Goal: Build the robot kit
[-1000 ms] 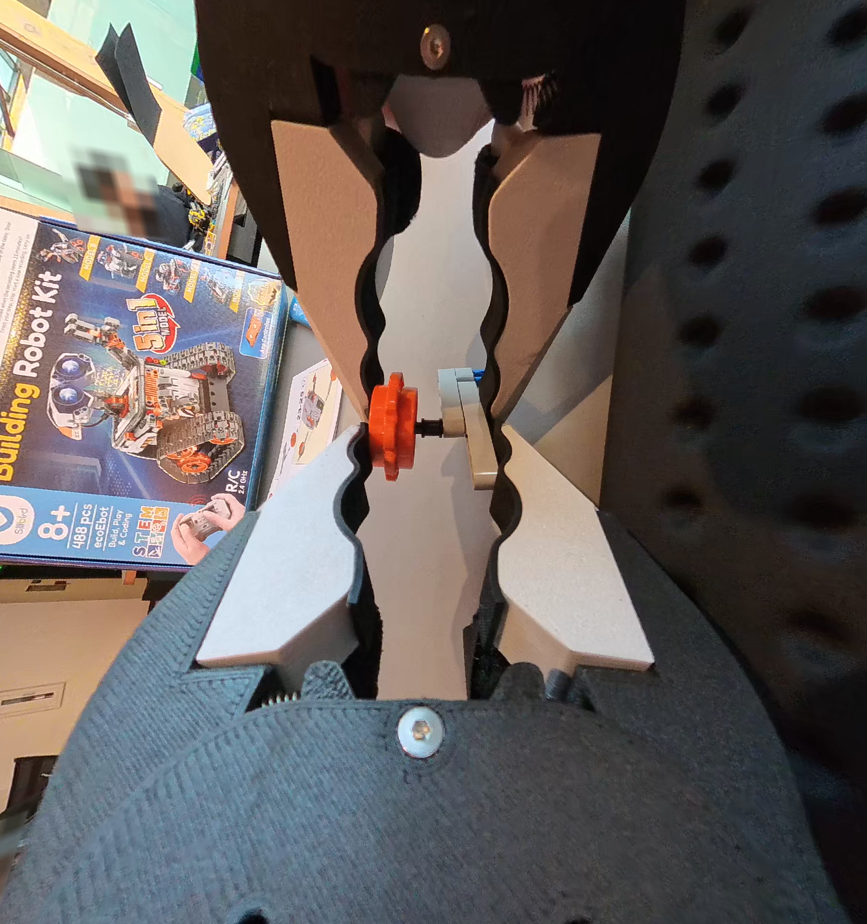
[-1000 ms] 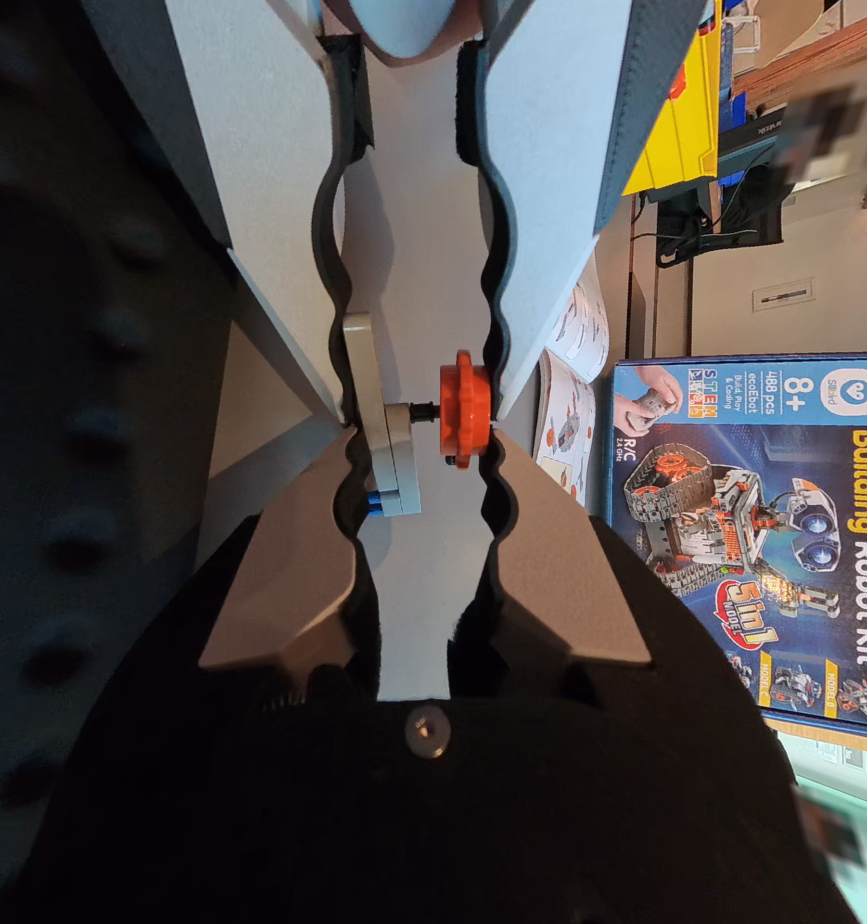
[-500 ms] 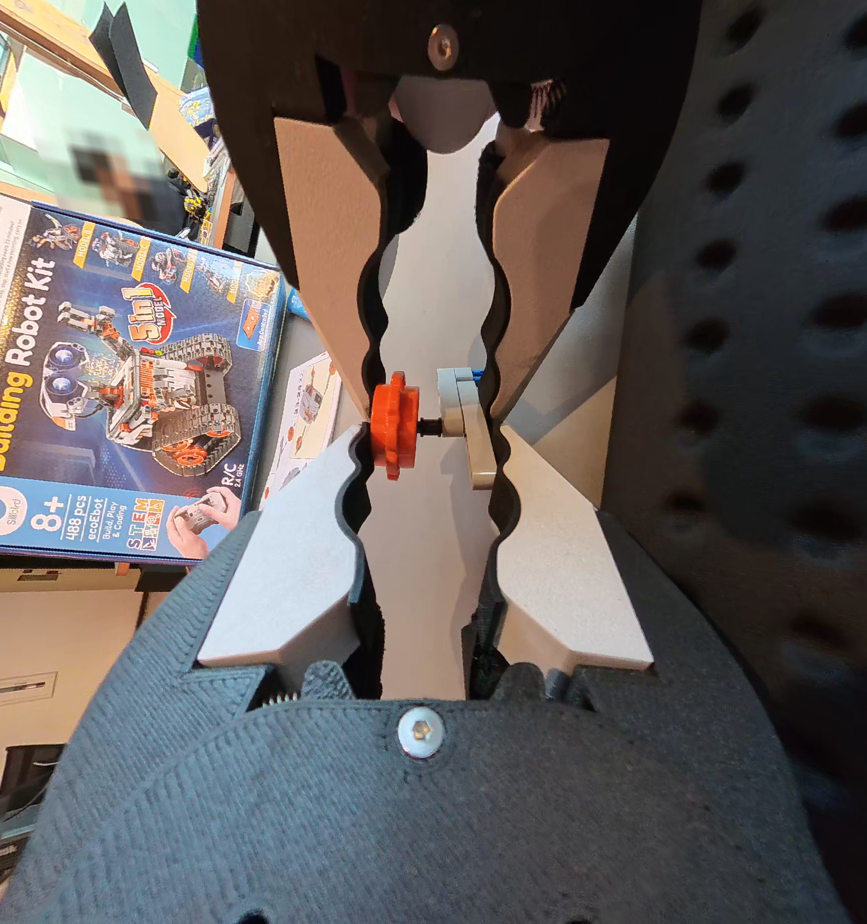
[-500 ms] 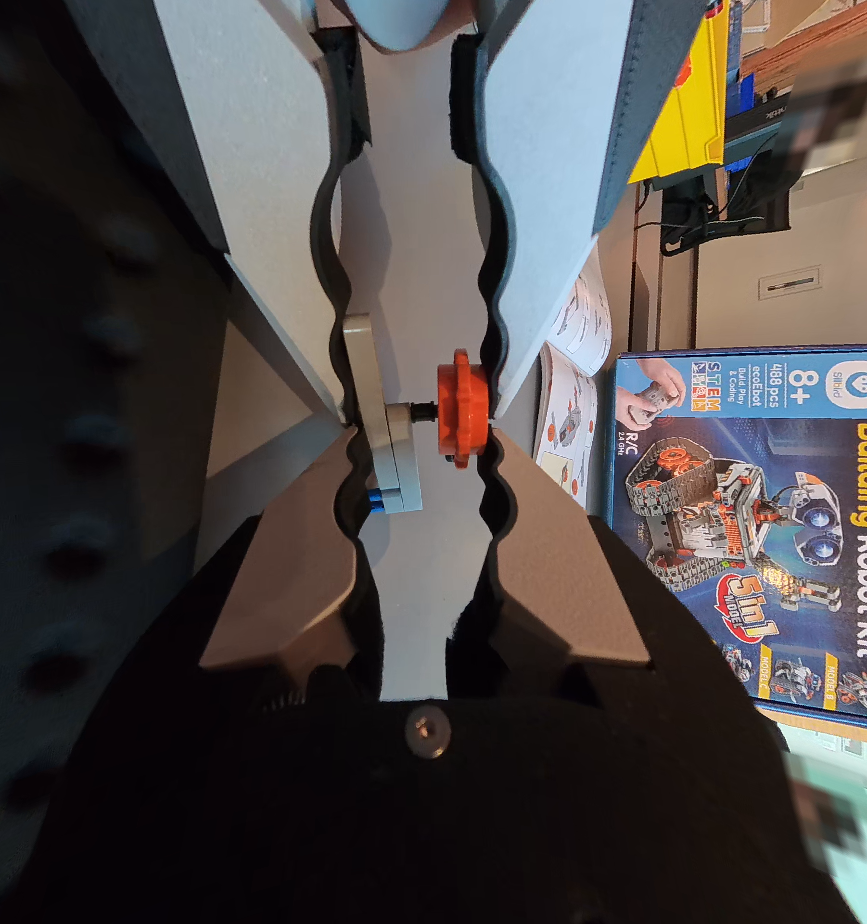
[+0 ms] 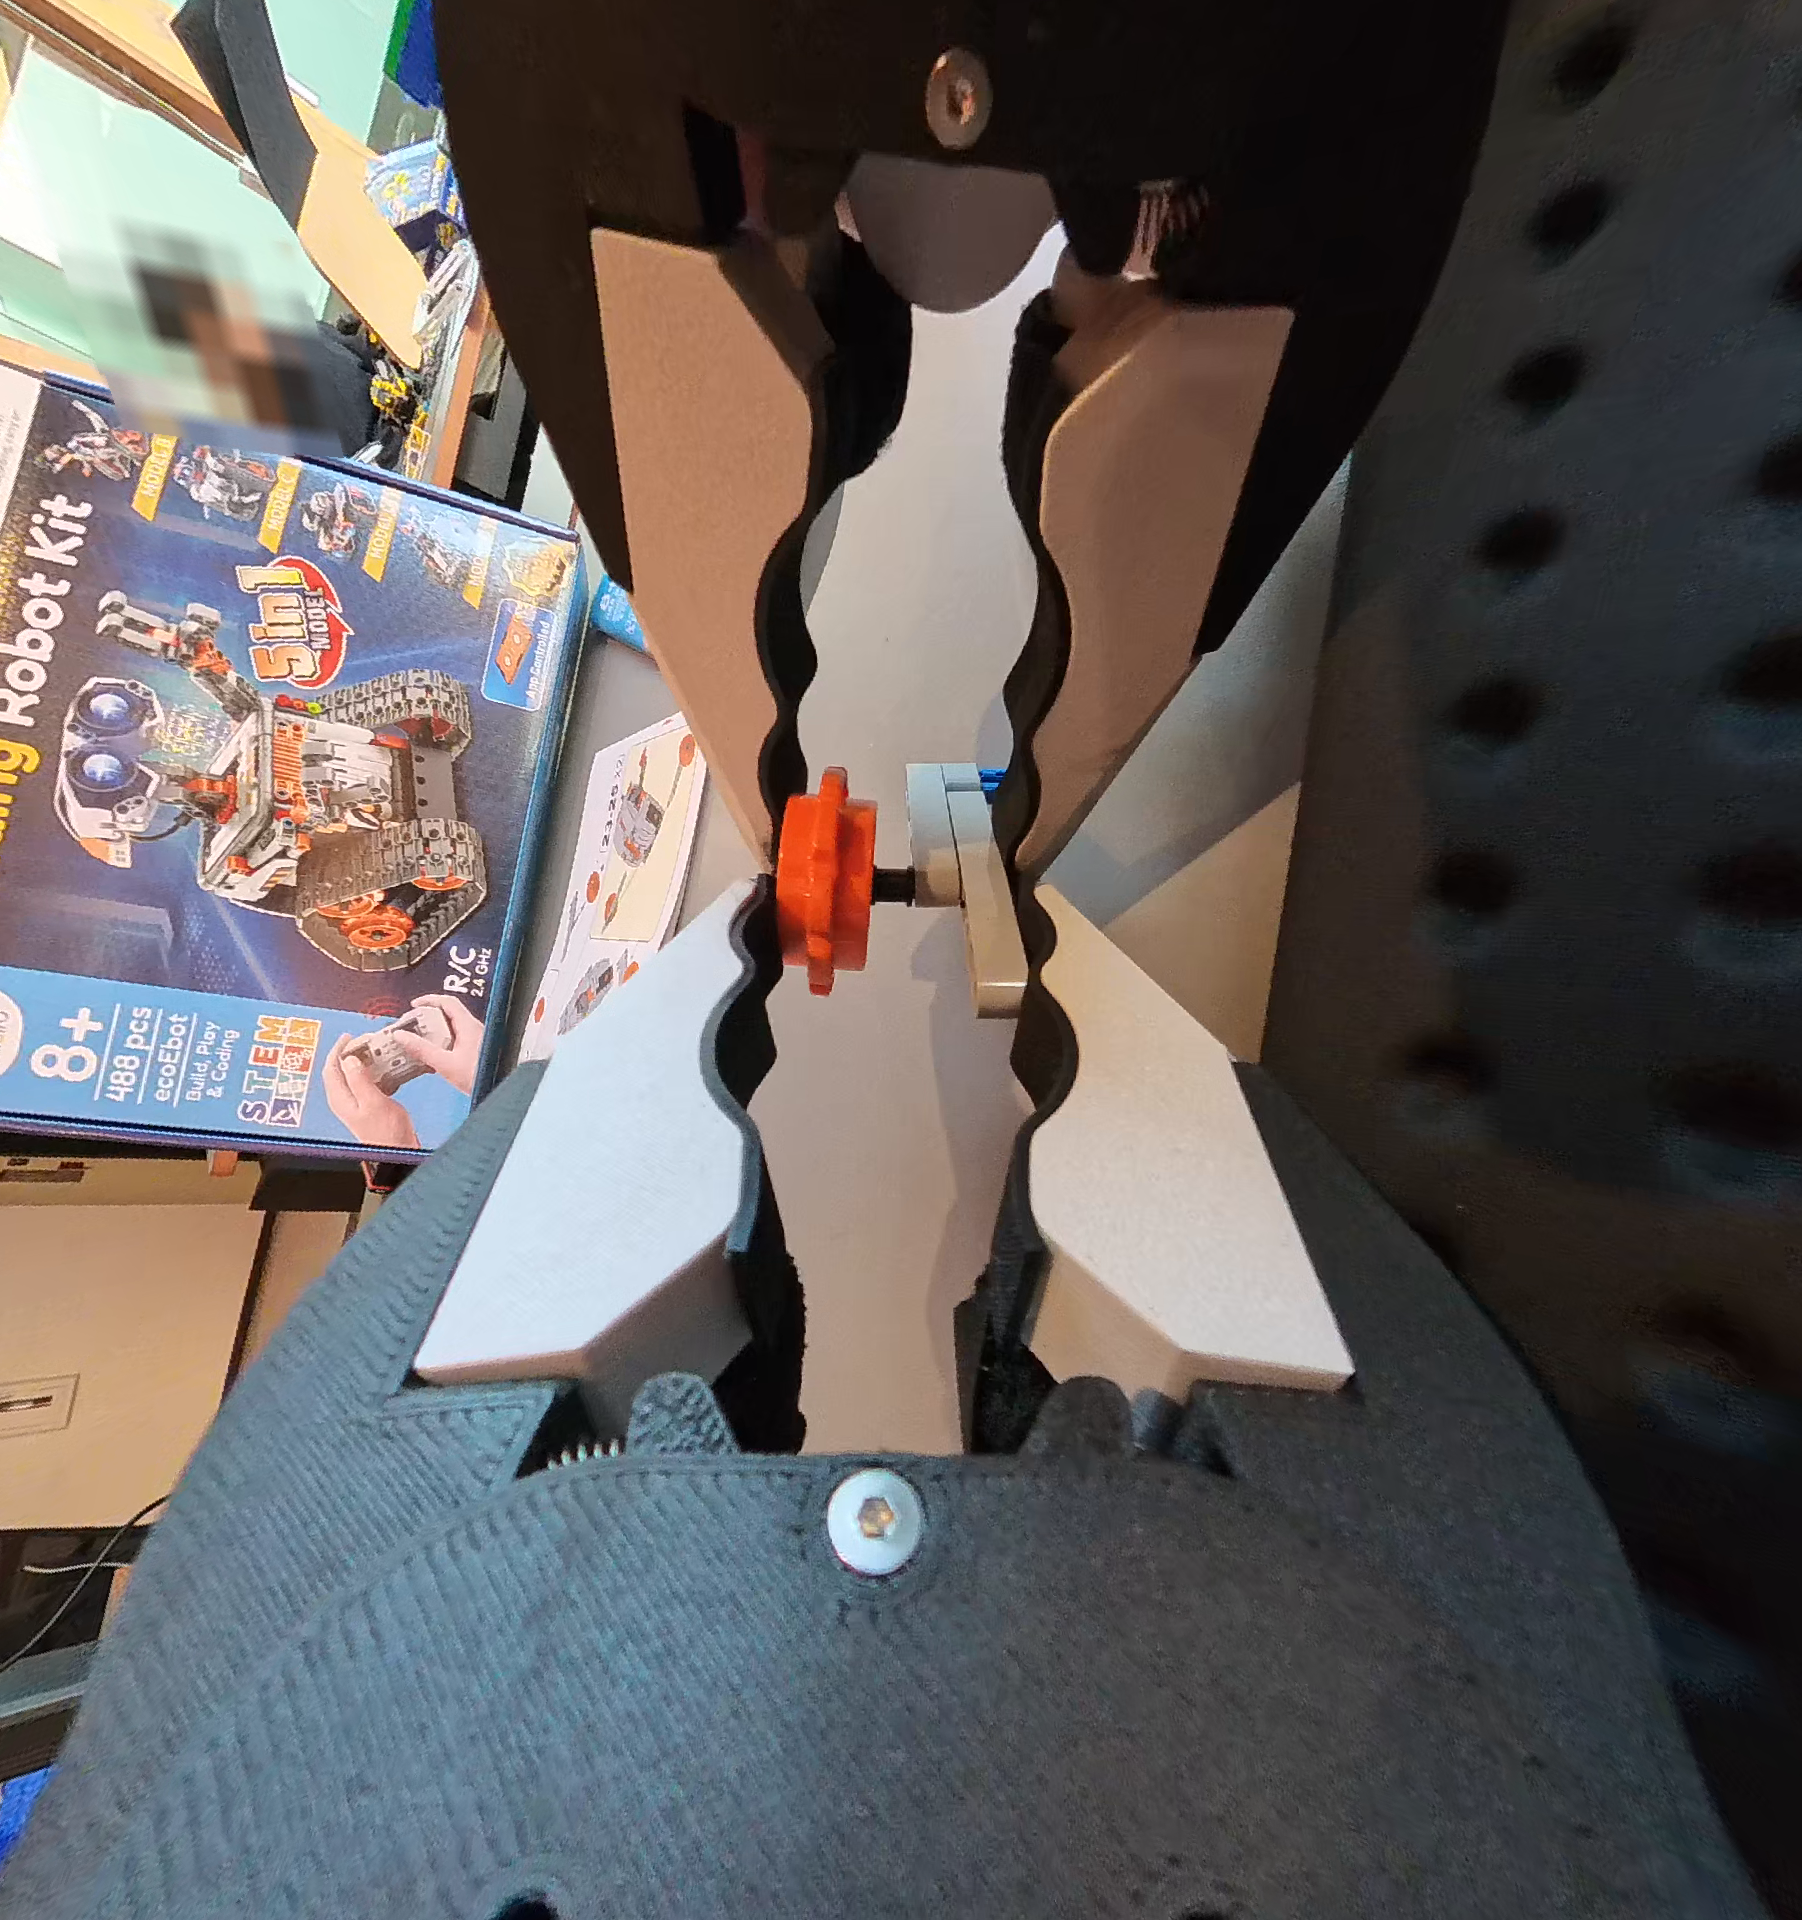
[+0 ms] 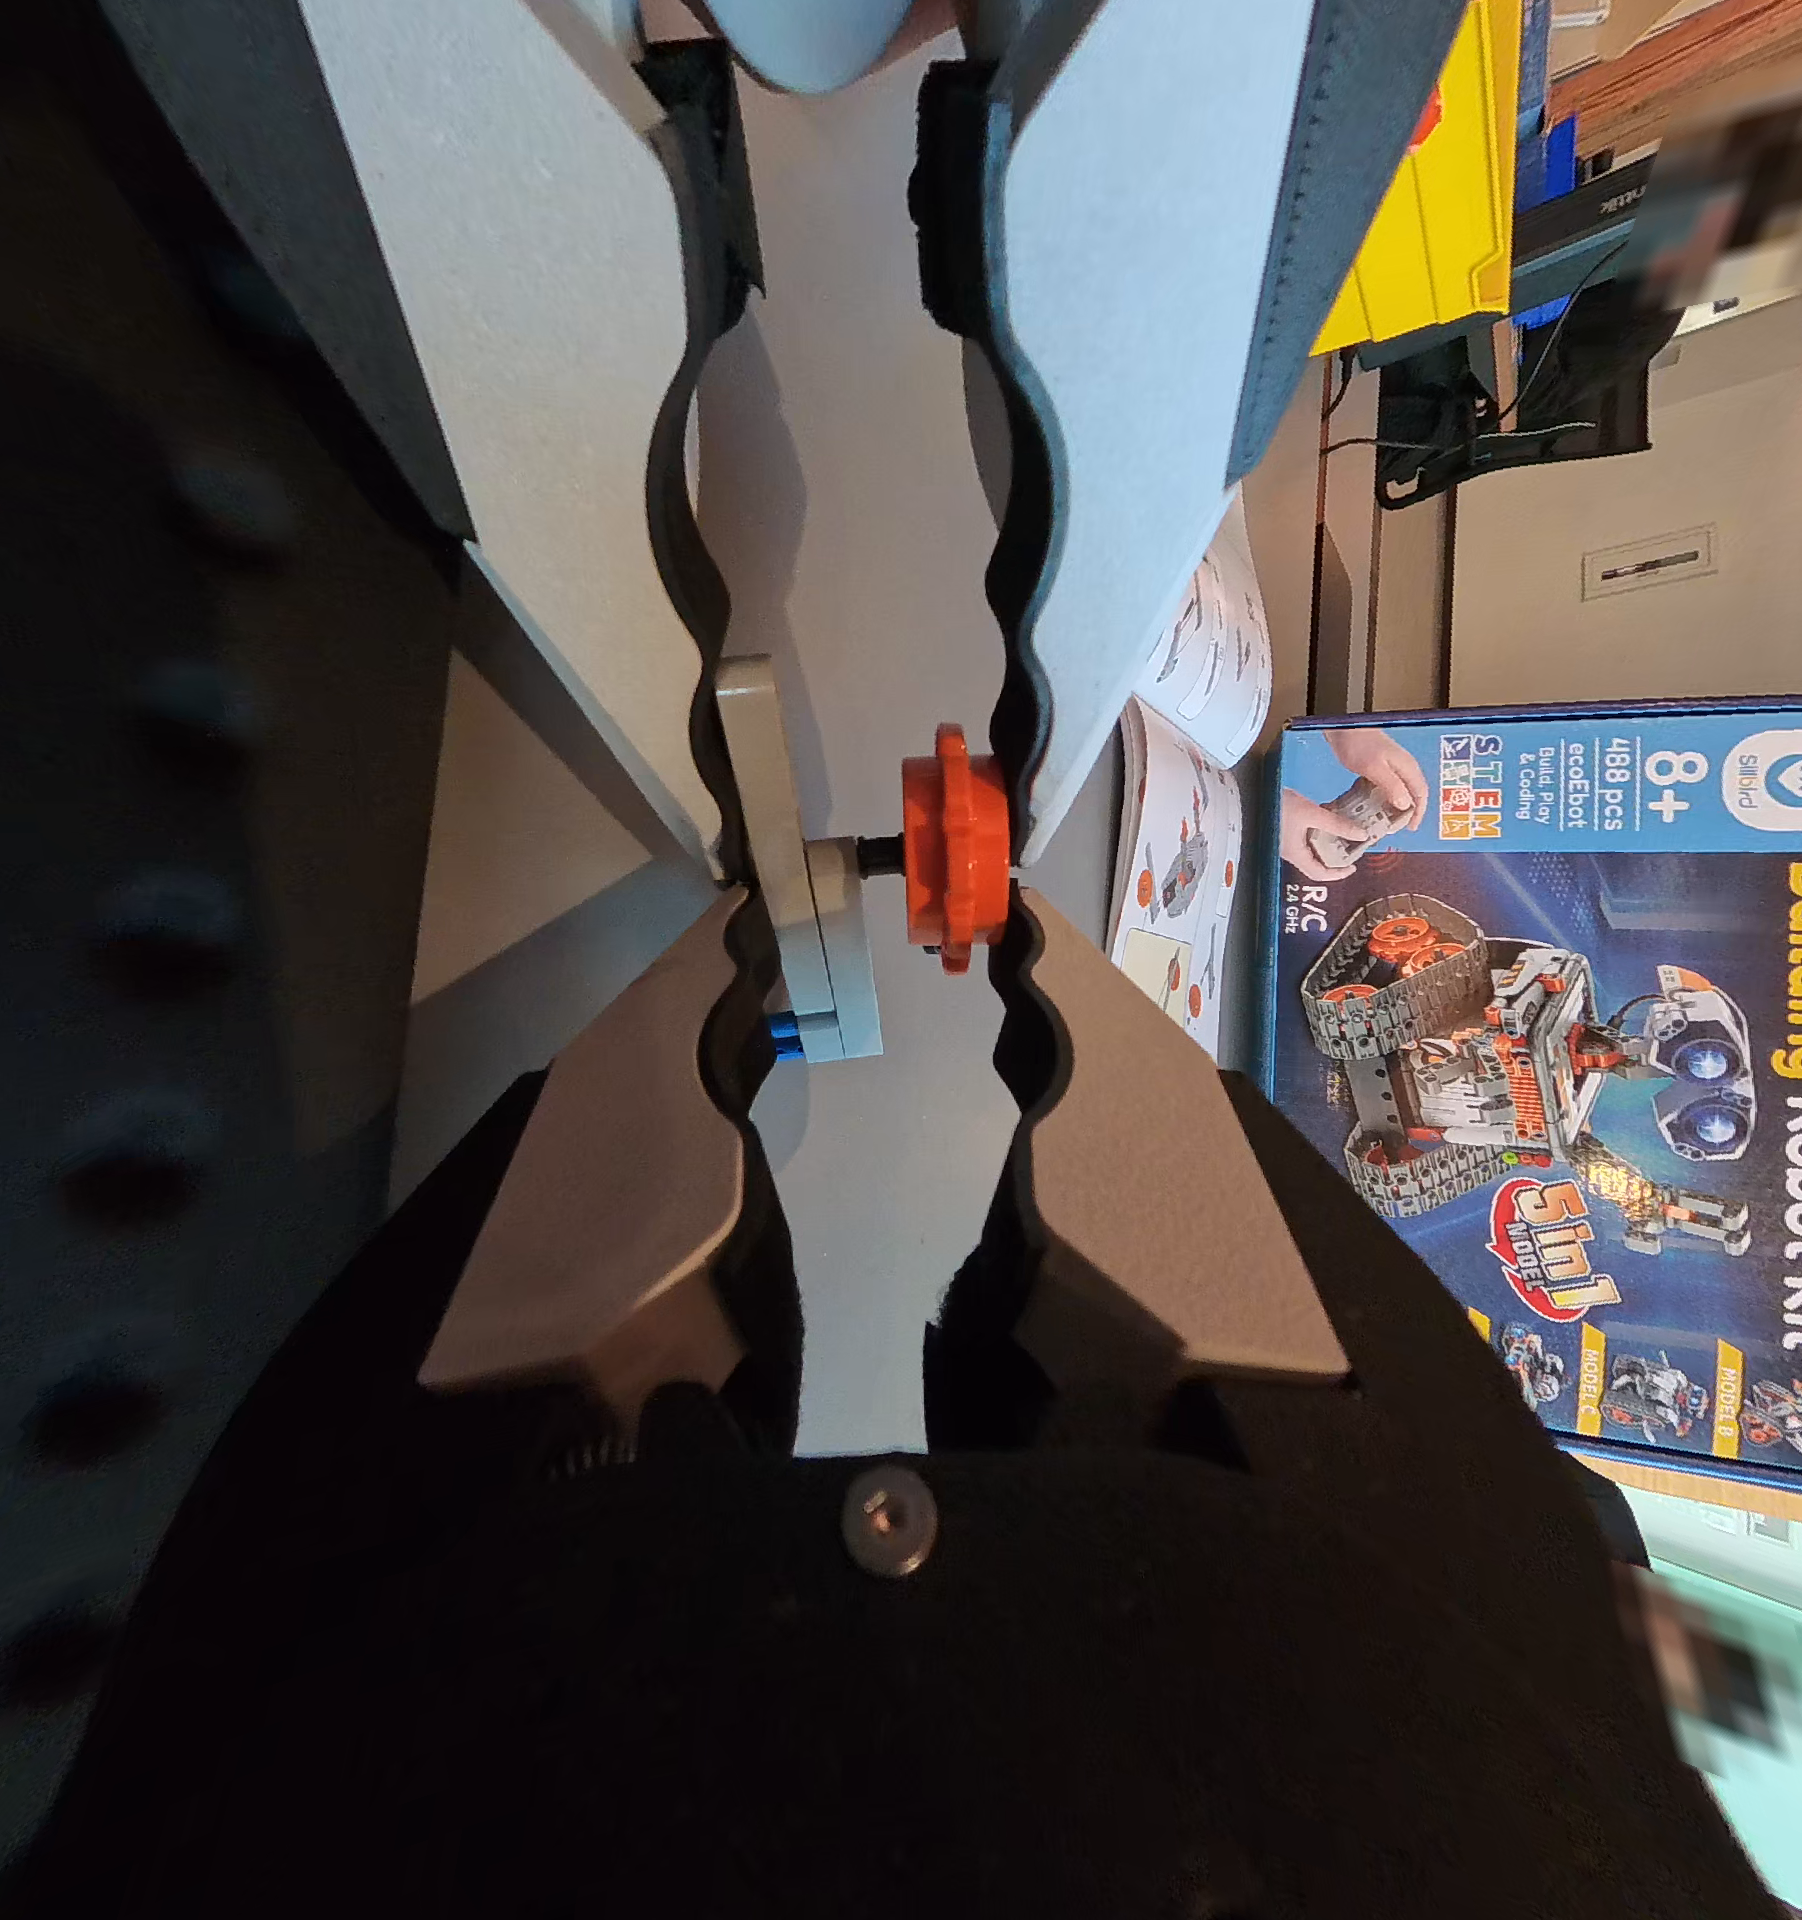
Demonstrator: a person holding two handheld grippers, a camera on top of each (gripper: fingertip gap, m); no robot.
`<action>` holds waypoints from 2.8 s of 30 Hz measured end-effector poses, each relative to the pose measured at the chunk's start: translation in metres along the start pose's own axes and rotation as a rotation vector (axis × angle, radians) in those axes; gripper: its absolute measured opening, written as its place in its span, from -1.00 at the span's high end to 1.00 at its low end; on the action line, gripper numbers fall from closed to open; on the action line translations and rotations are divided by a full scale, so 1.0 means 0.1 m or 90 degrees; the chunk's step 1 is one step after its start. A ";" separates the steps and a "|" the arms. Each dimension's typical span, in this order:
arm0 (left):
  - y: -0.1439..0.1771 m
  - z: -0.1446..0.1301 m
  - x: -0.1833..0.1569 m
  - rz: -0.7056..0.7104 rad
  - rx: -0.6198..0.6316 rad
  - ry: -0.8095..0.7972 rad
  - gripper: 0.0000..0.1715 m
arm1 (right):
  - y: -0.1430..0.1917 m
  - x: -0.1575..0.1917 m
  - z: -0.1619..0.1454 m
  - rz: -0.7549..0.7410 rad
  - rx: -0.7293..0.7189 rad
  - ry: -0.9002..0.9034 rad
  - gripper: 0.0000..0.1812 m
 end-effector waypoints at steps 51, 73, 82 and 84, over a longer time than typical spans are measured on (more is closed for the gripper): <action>-0.18 -0.23 0.04 0.033 0.066 -0.081 0.49 | -0.14 -0.06 0.00 0.003 -0.036 -0.023 0.58; -0.18 -0.26 0.05 0.050 0.075 -0.088 0.50 | -0.17 -0.08 0.00 -0.005 -0.042 -0.003 0.55; -0.17 -0.27 0.05 0.060 0.069 -0.113 0.52 | -0.18 -0.08 0.02 -0.018 -0.041 0.022 0.55; -0.17 -0.26 0.04 0.053 0.069 -0.105 0.52 | -0.18 -0.08 0.02 -0.012 -0.041 0.011 0.56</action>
Point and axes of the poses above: each gripper's, where its closed fingertips meet, y back along the fingers, z out of its top, x = y × z across the jaws, the point moved 3 cm from there along y, back along the fingers, and after that the axes turned 14 degrees about z, right-handed, at the moved point
